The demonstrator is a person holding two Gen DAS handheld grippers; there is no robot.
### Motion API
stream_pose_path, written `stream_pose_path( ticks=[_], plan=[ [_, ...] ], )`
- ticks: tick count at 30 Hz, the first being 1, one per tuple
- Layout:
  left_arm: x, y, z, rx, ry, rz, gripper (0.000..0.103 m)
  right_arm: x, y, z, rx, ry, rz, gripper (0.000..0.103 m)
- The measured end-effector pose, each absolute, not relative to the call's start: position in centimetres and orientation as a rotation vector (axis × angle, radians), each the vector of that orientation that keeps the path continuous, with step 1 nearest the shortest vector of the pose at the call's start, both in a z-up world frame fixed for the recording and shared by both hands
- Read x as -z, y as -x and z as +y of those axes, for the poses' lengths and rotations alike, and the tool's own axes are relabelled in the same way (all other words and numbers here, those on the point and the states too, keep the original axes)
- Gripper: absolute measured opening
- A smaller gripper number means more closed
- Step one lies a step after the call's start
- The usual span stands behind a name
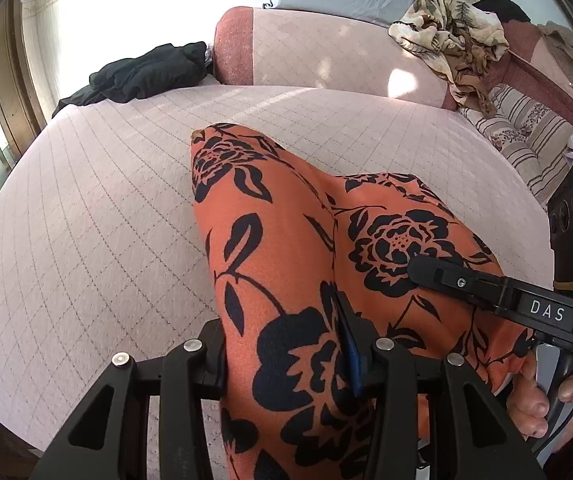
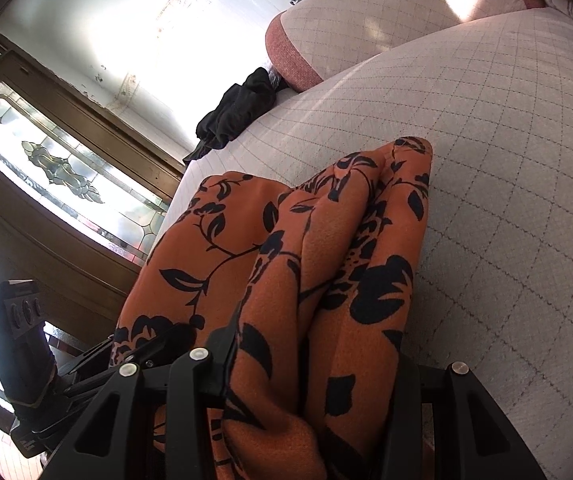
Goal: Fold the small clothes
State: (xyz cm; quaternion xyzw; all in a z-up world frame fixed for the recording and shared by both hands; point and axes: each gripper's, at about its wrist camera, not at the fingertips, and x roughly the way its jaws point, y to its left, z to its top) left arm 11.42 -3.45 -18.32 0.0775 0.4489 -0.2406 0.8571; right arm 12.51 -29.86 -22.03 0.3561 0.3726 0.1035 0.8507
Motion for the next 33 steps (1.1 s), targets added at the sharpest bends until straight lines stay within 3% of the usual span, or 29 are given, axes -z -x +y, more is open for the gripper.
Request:
stream_pose_path(
  ticks=[7, 10, 19, 24, 31, 33],
  plan=[
    [18.9, -12.0, -3.3, 0.493, -0.148, 0.98, 0.047, 22.5, -13.1, -30.3, -0.22, -0.763, 0.823, 0.048],
    [19.1, -12.2, -3.2, 0.474, -0.152, 0.999, 0.053, 23.2, -13.2, -30.7, -0.199, -0.794, 0.868, 0.055],
    [17.9, -12.0, -1.7, 0.424, -0.193, 0.926, 0.06, 22.2, -12.0, -31.3, -0.133, -0.735, 0.879, 0.058],
    [16.1, -12.6, 0.9, 0.36, -0.154, 0.819, 0.076, 20.0, -10.7, -31.4, -0.064, -0.596, 0.852, 0.058],
    [17.7, -15.1, 0.1, 0.276, -0.201, 0.84, 0.076, 15.9, -10.2, -32.1, 0.012, -0.495, 0.696, 0.057],
    [17.8, -15.2, -0.6, 0.26, -0.239, 0.818, 0.076, 15.4, -11.1, -31.4, -0.005, -0.489, 0.688, 0.053]
  ],
)
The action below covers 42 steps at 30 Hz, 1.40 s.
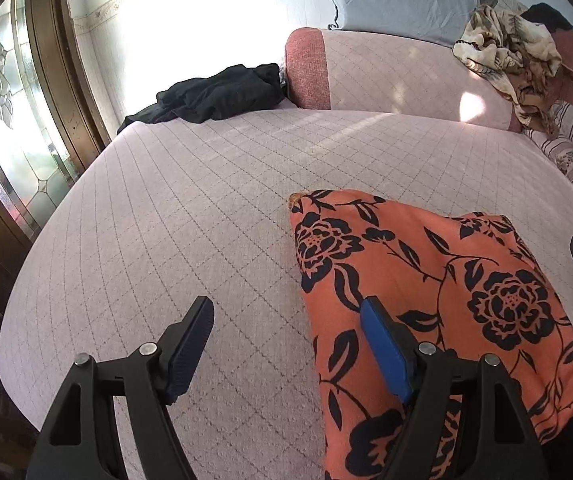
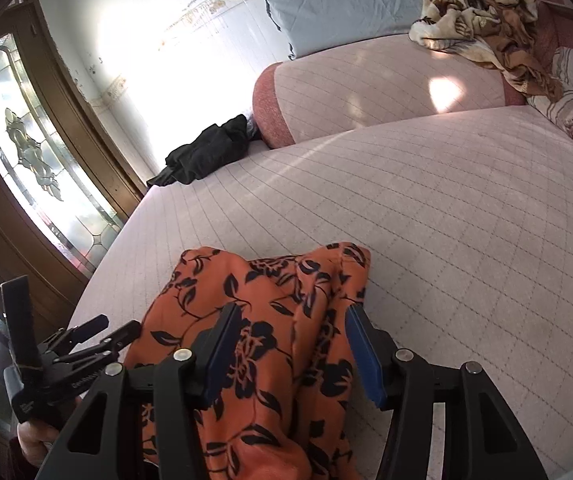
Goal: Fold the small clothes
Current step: 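Lower the folded dress onto the bed and open both tools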
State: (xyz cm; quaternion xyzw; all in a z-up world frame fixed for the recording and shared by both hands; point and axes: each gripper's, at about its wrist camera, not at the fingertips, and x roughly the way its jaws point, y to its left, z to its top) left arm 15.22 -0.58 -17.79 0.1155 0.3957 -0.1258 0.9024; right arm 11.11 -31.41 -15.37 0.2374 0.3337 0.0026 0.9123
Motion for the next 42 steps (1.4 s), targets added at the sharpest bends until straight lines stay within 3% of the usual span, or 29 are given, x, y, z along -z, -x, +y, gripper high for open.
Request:
stream_pose_path(
  ticks=[3, 7, 12, 19, 27, 36, 42],
  plan=[
    [18.3, -15.5, -1.4, 0.239, -0.276, 0.806, 0.077, 15.5, -13.0, -29.9, -0.024, -0.483, 0.705, 0.044],
    [19.4, -16.1, -1.8, 0.225, -0.299, 0.838, 0.079, 17.3, -16.2, -28.6, -0.042, -0.531, 0.786, 0.041],
    [20.5, -16.1, -2.2, 0.197, -0.355, 0.827, 0.09, 21.9, -19.4, -29.4, 0.036, -0.626, 0.916, 0.035],
    [20.7, -15.8, -2.1, 0.207, -0.353, 0.822, 0.09, 21.4, -17.7, -31.1, -0.031, -0.716, 0.873, 0.035],
    [18.9, -11.8, -0.5, 0.227, -0.285, 0.779, 0.09, 17.1, -9.4, -29.5, -0.135, -0.554, 0.814, 0.036],
    [21.4, -6.6, -3.8, 0.205, -0.529, 0.7, 0.09, 22.1, -7.1, -28.1, -0.147, -0.557, 0.916, 0.036],
    [19.2, -7.2, -2.2, 0.205, -0.354, 0.81, 0.09, 19.9, -6.6, -28.6, -0.14, -0.515, 0.945, 0.037]
  ],
)
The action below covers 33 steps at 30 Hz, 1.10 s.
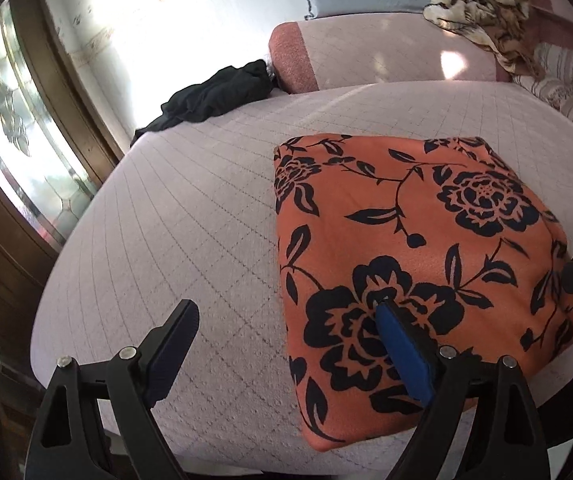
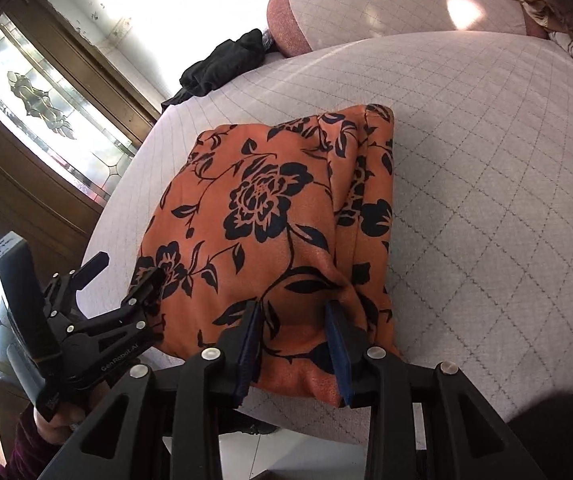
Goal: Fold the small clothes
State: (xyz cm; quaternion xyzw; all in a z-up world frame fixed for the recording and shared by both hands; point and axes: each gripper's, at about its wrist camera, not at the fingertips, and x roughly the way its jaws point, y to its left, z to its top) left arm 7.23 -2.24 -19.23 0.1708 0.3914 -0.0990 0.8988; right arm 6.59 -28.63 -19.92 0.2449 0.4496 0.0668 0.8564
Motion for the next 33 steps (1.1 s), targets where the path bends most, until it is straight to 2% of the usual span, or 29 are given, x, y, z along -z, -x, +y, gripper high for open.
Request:
stream_pose_path(
  ticks=[3, 6, 13, 21, 23, 29, 33],
  plan=[
    [17.4, -6.8, -1.4, 0.179, -0.293, 0.803, 0.09, 17.7, -5.9, -29.1, -0.106, -0.473, 0.91, 0.038],
    [15.1, -6.4, -1.1, 0.134, -0.279, 0.773, 0.09, 14.9, -5.0, -29.7, -0.067, -0.426, 0.838, 0.068],
    [9.0, -4.9, -0.3, 0.101, -0.206, 0.675, 0.09, 9.6, -3.2, -29.8, -0.012, -0.335, 0.703, 0.068],
    [4.1, -2.7, 0.4, 0.104, -0.148, 0.586, 0.094, 6.9, -1.6, -29.3, 0.0, -0.321, 0.661, 0.068],
    [3.1, -2.2, 0.5, 0.096, -0.138, 0.557, 0.1, 6.5, -1.4, -28.9, -0.003, -0.305, 0.651, 0.068],
    [0.8, -1.0, 1.3, 0.075, -0.107, 0.488, 0.101, 5.4, -0.5, -27.8, -0.009, -0.259, 0.612, 0.068],
    [0.6, -1.0, 1.4, 0.05, -0.107, 0.506, 0.101, 5.0, -0.2, -27.2, -0.013, -0.235, 0.597, 0.068]
  ],
)
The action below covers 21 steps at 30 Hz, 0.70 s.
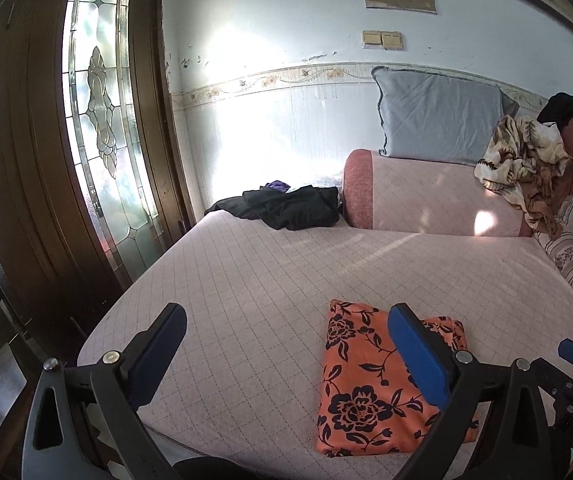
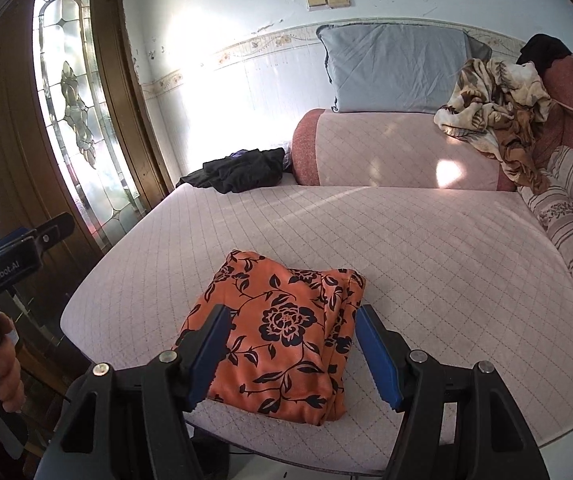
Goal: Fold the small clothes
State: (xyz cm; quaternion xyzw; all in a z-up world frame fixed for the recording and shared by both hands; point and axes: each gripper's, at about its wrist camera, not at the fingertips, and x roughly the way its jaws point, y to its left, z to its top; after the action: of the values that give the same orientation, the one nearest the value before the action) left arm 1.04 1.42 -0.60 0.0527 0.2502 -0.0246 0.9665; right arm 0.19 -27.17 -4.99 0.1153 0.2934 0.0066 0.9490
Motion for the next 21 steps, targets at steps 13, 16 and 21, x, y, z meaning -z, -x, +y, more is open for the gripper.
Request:
stream_pose_path(
  ticks=[13, 16, 21],
  plan=[
    [-0.3, -0.4, 1.7, 0.044, -0.116, 0.508, 0.101, 4.7, -0.6, -26.0, -0.021, -0.204, 0.591, 0.068],
    [-0.4, -0.4, 2.0, 0.041, -0.108, 0.509, 0.101, 4.8, -0.8, -25.5, -0.019, -0.187, 0.594, 0.068],
    [-0.5, -0.1, 2.4, 0.05, -0.103, 0.506, 0.101, 5.1, -1.2, -24.6, -0.034, -0.175, 0.609, 0.068]
  ],
)
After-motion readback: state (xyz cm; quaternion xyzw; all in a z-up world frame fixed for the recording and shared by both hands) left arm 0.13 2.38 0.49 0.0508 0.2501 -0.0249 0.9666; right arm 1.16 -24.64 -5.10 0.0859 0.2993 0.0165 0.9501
